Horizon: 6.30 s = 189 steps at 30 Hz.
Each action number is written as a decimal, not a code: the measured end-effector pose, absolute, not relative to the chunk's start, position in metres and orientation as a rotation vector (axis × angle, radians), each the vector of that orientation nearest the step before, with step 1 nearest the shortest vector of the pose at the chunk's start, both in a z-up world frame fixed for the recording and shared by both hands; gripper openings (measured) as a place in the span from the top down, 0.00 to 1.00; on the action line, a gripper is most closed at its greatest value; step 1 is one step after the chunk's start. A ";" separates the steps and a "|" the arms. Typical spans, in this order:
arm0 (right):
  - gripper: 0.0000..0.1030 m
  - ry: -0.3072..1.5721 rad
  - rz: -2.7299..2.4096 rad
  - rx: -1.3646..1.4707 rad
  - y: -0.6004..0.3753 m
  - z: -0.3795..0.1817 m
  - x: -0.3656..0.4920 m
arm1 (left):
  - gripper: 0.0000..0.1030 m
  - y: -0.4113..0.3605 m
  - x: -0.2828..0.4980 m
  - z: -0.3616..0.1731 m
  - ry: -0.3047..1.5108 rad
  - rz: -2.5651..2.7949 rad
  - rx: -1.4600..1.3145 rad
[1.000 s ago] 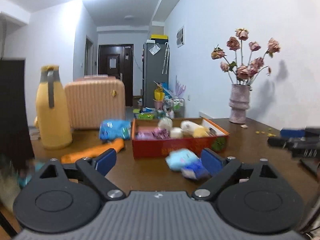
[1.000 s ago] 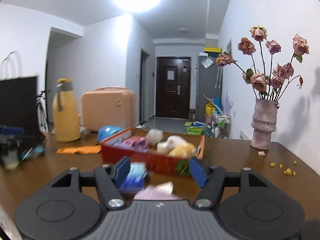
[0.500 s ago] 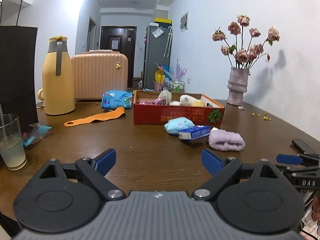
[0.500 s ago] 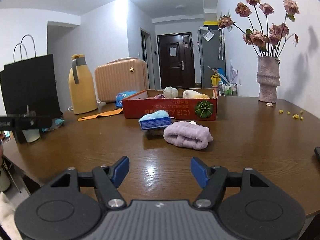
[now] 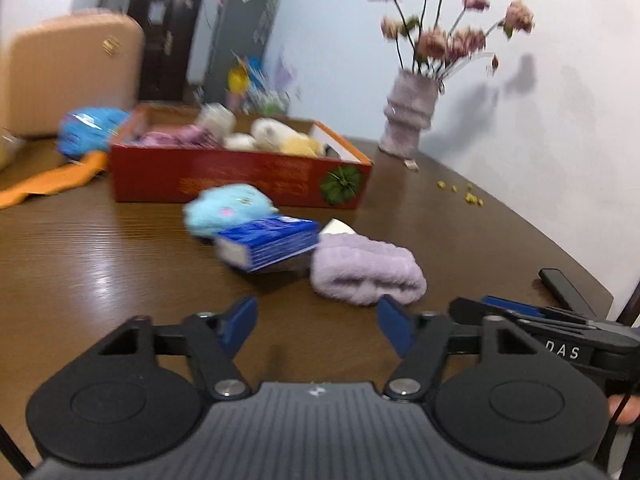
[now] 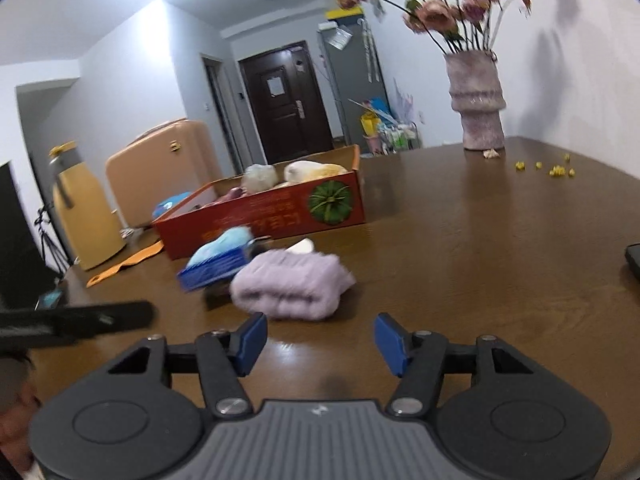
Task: Organize soft objects
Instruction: 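Close both tools on the lilac fuzzy towel, then lift the lilac towel with both tools and carry it into the box, then open both tools to release the lilac towel in the box, then move both tools back toward the light-blue plush toy, then close both tools on the light-blue plush toy, then lift the light-blue plush toy with both tools toward the box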
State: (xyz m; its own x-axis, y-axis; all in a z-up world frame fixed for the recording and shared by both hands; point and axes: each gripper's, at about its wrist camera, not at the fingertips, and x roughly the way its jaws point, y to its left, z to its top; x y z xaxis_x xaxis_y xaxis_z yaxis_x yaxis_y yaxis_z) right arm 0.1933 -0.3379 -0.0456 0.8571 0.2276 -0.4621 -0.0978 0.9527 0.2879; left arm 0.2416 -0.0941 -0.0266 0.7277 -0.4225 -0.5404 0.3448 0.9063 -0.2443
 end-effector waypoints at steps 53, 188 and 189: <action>0.84 0.410 0.349 0.209 -0.330 0.055 0.342 | 0.76 -0.100 0.390 0.052 0.607 -0.520 -0.356; 0.69 0.446 0.541 0.443 -0.307 0.050 0.286 | 0.60 -0.049 0.294 0.066 0.538 -0.534 -0.352; 0.69 0.458 0.533 0.451 -0.308 0.053 0.302 | 0.60 -0.049 0.307 0.067 0.550 -0.535 -0.359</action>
